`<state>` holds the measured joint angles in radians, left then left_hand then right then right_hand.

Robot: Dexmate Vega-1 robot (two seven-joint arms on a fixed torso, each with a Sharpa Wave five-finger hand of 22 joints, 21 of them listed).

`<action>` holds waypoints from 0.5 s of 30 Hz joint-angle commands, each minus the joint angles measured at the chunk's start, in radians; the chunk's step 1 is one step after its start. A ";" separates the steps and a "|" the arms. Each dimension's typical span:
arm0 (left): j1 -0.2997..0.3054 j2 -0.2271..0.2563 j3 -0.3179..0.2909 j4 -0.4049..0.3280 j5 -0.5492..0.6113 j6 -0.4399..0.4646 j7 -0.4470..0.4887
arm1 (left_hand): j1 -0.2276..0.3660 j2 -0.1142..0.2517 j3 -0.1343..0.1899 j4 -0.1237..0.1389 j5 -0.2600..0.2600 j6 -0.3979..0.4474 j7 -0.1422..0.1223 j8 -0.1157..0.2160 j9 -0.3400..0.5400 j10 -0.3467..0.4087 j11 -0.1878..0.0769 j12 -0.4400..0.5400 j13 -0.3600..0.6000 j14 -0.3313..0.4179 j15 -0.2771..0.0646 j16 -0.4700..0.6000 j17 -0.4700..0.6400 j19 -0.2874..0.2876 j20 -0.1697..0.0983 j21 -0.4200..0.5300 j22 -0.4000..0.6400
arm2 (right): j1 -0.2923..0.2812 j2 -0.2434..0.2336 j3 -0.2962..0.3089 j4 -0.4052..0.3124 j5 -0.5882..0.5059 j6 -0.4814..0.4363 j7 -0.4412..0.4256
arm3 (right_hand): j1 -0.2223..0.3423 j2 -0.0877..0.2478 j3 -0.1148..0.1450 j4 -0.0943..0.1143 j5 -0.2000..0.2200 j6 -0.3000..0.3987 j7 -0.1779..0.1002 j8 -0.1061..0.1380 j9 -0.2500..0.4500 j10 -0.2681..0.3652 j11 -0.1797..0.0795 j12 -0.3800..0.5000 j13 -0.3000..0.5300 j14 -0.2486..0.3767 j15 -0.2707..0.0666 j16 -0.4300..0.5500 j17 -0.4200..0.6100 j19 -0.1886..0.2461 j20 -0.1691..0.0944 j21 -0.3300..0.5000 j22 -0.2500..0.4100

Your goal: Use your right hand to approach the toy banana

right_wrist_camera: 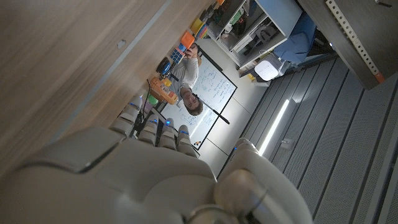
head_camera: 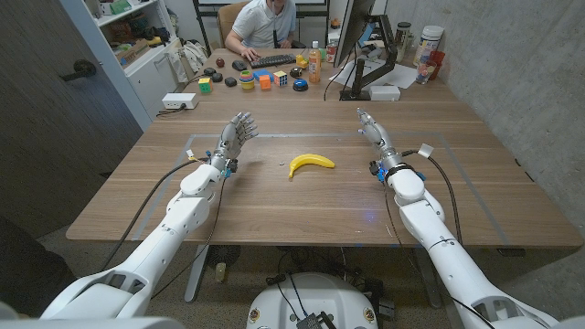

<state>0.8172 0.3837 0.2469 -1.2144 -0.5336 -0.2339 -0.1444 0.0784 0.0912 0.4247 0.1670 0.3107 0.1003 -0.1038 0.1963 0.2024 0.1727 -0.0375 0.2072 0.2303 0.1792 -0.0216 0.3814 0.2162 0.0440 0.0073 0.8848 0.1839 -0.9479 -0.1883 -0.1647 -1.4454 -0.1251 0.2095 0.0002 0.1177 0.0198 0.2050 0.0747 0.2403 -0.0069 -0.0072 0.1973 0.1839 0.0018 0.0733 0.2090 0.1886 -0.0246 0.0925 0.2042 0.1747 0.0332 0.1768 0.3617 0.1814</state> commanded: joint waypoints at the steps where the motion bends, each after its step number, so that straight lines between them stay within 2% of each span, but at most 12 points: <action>1: -0.014 -0.014 -0.012 0.022 0.014 0.011 -0.014 | 0.001 0.020 0.007 0.000 0.004 0.003 -0.008 0.005 0.002 0.008 -0.001 0.005 0.004 0.007 0.003 0.005 0.004 0.007 0.001 0.005 0.004 | 0.028 0.042 -0.084 0.032 -0.207 0.015 -0.064 | 0.014 -0.024 -0.001 -0.018 0.010 0.007 -0.005 0.004 0.004 0.004 -0.001 0.006 0.003 0.010 0.001 -0.005 0.004 0.015 0.015 -0.006 0.002; 4: -0.020 -0.017 -0.013 0.031 0.015 0.012 -0.020 | 0.001 0.020 0.007 0.000 0.004 0.003 -0.008 0.005 0.002 0.008 -0.001 0.005 0.004 0.007 0.003 0.005 0.004 0.007 0.001 0.005 0.004 | 0.031 0.034 -0.108 0.022 -0.279 0.005 -0.093 | 0.035 -0.036 -0.002 -0.034 0.015 0.008 -0.006 0.006 0.005 0.003 -0.007 0.005 0.003 0.013 0.004 -0.007 0.004 0.021 0.030 -0.009 0.001; 9: -0.026 -0.022 -0.016 0.044 0.017 0.010 -0.027 | 0.001 0.020 0.007 0.000 0.004 0.003 -0.008 0.005 0.002 0.008 -0.001 0.005 0.004 0.007 0.003 0.005 0.004 0.007 0.001 0.005 0.004 | 0.032 0.015 -0.145 -0.007 -0.395 -0.020 -0.140 | 0.057 -0.045 -0.002 -0.050 0.020 0.008 -0.007 0.008 0.005 0.004 -0.008 0.005 0.003 0.016 -0.002 -0.008 0.004 0.028 0.034 -0.012 0.000; 11: -0.028 -0.024 -0.016 0.049 0.017 0.009 -0.031 | 0.001 0.020 0.007 0.000 0.004 0.003 -0.008 0.005 0.002 0.008 -0.001 0.005 0.004 0.007 0.003 0.005 0.004 0.007 0.001 0.005 0.004 | 0.030 0.007 -0.158 -0.019 -0.440 -0.031 -0.162 | 0.083 -0.055 -0.001 -0.069 0.027 0.013 -0.005 0.011 0.006 0.011 -0.012 0.008 0.004 0.022 -0.003 -0.008 0.004 0.037 0.035 -0.016 0.000; 15: -0.032 -0.027 -0.018 0.057 0.018 0.006 -0.036 | 0.001 0.020 0.007 0.000 0.004 0.003 -0.008 0.005 0.002 0.008 -0.001 0.005 0.004 0.007 0.003 0.005 0.004 0.007 0.001 0.005 0.004 | 0.030 -0.010 -0.183 -0.038 -0.517 -0.056 -0.189 | 0.109 -0.062 0.001 -0.086 0.034 0.020 -0.006 0.014 0.006 0.014 -0.013 0.009 0.004 0.026 -0.003 -0.009 0.004 0.045 0.036 -0.019 0.000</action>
<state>0.7970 0.3657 0.2345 -1.1809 -0.5213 -0.2253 -0.1628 0.0784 0.0912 0.4247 0.1670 0.3107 0.1002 -0.1038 0.1963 0.2023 0.1726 -0.0375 0.2071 0.2302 0.1791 -0.0216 0.3814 0.2160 0.0439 0.0073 0.8847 0.1838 -0.9234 -0.1655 -0.2653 -1.4362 -0.4319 0.2015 -0.1063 0.2096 -0.0416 0.2045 -0.0006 0.2665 0.0040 -0.0073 0.2052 0.1888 0.0127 0.0624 0.2090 0.1885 -0.0065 0.0858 0.1958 0.1746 0.0676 0.2103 0.3442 0.1815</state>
